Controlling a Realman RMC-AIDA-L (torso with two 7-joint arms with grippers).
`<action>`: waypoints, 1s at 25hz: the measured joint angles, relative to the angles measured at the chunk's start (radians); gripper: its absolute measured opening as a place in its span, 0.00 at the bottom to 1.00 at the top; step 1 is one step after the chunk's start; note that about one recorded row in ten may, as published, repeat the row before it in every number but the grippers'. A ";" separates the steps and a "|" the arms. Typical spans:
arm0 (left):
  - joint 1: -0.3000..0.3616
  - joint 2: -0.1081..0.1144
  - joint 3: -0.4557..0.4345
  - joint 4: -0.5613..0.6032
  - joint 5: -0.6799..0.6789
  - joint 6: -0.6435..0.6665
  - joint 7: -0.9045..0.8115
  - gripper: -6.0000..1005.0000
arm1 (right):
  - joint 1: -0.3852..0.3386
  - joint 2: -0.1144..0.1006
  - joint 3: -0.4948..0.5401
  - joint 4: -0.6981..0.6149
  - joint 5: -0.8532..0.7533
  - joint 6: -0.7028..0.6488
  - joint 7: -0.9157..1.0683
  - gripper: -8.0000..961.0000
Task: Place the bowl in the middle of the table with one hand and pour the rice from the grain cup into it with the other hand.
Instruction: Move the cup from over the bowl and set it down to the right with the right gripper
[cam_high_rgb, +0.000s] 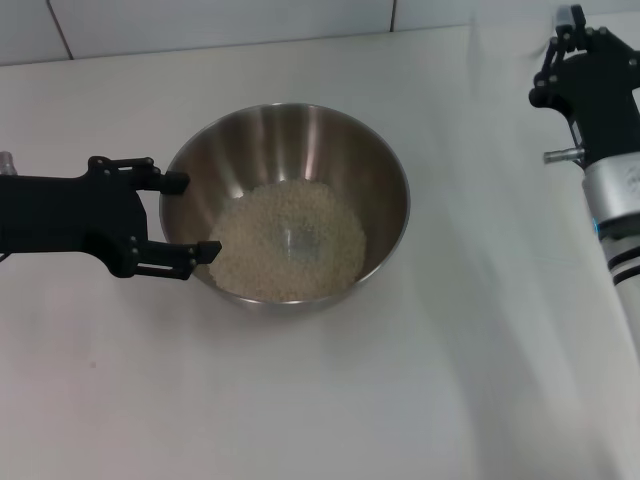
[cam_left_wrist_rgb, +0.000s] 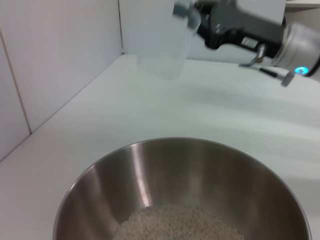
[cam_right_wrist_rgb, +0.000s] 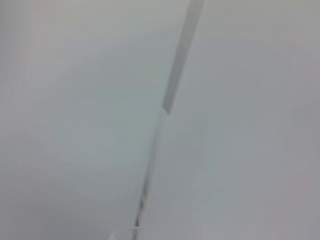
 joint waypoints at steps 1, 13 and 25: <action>-0.001 0.000 0.000 0.000 0.000 0.000 0.000 0.86 | 0.015 0.000 0.007 -0.049 0.000 0.057 0.085 0.03; -0.008 -0.001 0.000 -0.006 0.000 -0.001 0.000 0.86 | 0.191 -0.002 -0.227 -0.265 -0.022 0.425 0.442 0.03; -0.010 -0.001 0.000 -0.010 0.000 -0.003 0.000 0.86 | 0.194 0.003 -0.290 -0.243 -0.022 0.497 0.470 0.03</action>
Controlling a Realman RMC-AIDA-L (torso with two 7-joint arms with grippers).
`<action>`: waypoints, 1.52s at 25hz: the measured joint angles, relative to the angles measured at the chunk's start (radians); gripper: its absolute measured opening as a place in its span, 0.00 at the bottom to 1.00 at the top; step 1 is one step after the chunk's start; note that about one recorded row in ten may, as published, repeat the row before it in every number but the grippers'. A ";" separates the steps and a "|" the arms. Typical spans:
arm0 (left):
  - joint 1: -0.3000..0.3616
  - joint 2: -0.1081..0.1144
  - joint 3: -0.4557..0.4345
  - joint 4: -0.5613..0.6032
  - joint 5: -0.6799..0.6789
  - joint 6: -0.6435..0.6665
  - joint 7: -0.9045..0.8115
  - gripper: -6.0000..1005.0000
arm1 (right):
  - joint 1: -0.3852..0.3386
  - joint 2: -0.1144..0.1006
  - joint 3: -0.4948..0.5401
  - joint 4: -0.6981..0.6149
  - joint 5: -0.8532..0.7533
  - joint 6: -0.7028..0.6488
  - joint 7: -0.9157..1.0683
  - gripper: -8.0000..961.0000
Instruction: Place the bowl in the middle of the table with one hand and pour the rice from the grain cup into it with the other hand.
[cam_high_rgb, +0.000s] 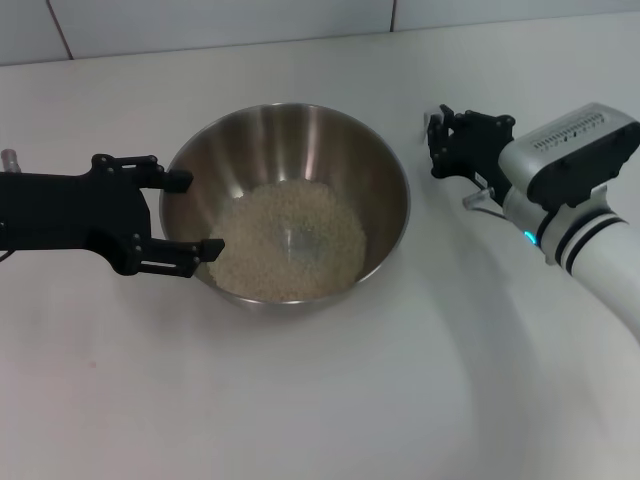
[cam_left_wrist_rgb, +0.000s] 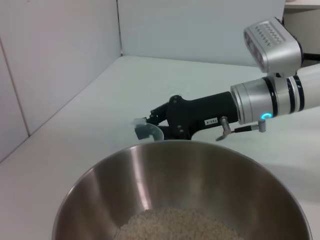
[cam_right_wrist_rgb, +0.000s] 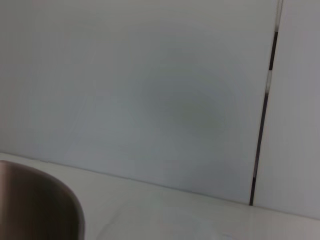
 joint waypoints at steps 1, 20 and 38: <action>0.000 0.000 0.000 0.000 0.000 0.000 0.000 0.86 | -0.007 0.000 0.000 0.005 0.000 -0.001 0.000 0.03; 0.000 0.002 0.012 0.001 0.000 0.002 -0.002 0.86 | -0.300 -0.010 0.050 -0.143 -0.010 -0.557 0.457 0.74; -0.008 0.000 0.012 -0.002 0.026 -0.005 -0.004 0.86 | -0.136 -0.004 -0.949 -1.270 -0.354 -0.765 1.417 0.81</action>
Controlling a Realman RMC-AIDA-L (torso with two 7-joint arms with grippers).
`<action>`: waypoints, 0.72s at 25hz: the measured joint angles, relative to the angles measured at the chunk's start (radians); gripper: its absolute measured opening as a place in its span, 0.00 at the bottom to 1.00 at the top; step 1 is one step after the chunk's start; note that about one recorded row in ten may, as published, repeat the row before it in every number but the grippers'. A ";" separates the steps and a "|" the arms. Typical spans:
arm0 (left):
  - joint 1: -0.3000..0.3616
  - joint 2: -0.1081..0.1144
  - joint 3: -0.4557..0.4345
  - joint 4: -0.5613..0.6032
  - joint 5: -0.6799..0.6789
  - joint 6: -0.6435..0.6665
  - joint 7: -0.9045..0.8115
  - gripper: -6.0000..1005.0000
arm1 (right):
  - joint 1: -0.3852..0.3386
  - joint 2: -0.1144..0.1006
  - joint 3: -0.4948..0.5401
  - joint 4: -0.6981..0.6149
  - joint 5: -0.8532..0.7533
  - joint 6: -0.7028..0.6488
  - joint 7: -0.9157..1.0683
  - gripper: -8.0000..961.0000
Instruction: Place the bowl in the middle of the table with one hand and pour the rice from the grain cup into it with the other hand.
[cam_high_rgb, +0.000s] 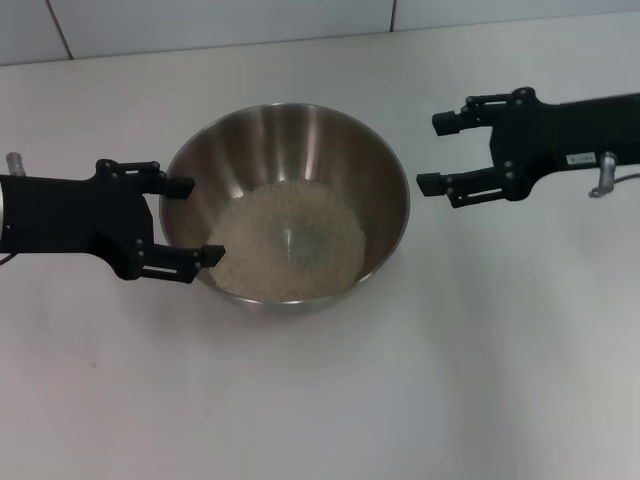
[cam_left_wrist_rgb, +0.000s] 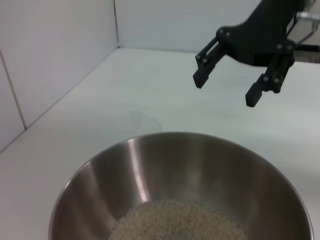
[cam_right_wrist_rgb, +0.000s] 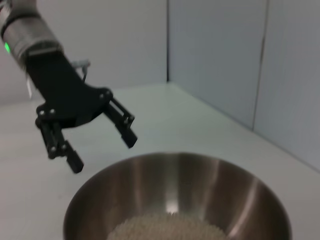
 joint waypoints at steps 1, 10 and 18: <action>-0.001 0.000 0.000 0.000 0.006 0.000 -0.001 0.86 | 0.001 0.000 -0.027 -0.031 -0.007 0.000 0.027 0.81; -0.001 -0.001 0.000 0.000 0.011 -0.001 -0.003 0.86 | 0.013 0.001 -0.110 -0.110 -0.051 0.008 0.119 0.81; 0.000 -0.001 0.000 0.001 0.011 -0.001 -0.003 0.86 | 0.008 0.001 -0.126 -0.109 -0.052 0.023 0.120 0.81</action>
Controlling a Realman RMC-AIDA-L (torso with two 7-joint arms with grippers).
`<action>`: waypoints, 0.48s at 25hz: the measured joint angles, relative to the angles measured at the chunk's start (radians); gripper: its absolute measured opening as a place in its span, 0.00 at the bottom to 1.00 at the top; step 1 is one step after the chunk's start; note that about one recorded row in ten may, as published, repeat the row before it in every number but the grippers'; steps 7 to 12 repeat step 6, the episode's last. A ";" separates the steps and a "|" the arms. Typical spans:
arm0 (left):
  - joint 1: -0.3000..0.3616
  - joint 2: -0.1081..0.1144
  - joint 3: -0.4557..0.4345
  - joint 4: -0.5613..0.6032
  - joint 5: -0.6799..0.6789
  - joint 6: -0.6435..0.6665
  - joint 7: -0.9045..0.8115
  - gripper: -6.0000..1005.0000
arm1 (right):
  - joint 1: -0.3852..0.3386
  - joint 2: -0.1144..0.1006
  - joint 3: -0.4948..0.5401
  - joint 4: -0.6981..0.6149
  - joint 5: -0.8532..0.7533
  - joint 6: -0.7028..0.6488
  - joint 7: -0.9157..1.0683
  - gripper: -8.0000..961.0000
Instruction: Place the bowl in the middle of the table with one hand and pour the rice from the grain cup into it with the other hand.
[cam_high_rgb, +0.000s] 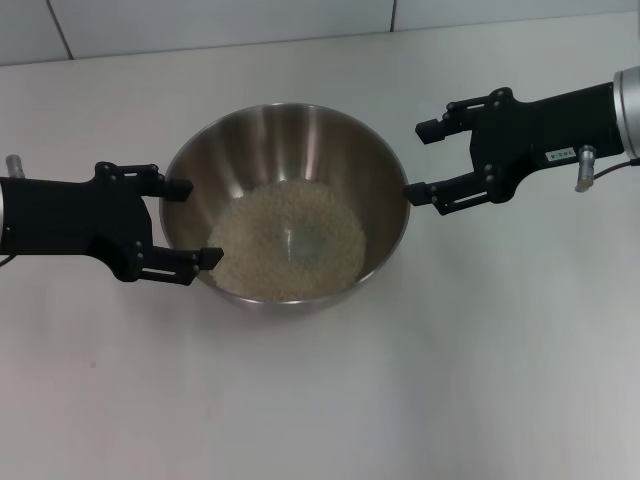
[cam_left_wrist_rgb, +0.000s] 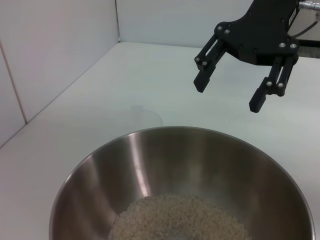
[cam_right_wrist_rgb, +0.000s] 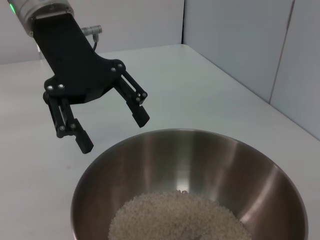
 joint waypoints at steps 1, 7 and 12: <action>0.000 0.000 0.000 0.000 0.000 0.000 0.000 0.86 | 0.000 0.000 0.000 -0.001 0.000 0.001 0.000 0.81; 0.002 0.000 0.000 0.000 0.000 0.000 0.000 0.86 | -0.002 0.001 -0.001 0.003 0.003 0.005 0.000 0.81; 0.002 0.000 0.000 0.000 0.000 0.000 0.000 0.86 | -0.002 0.001 -0.001 0.003 0.003 0.005 0.000 0.81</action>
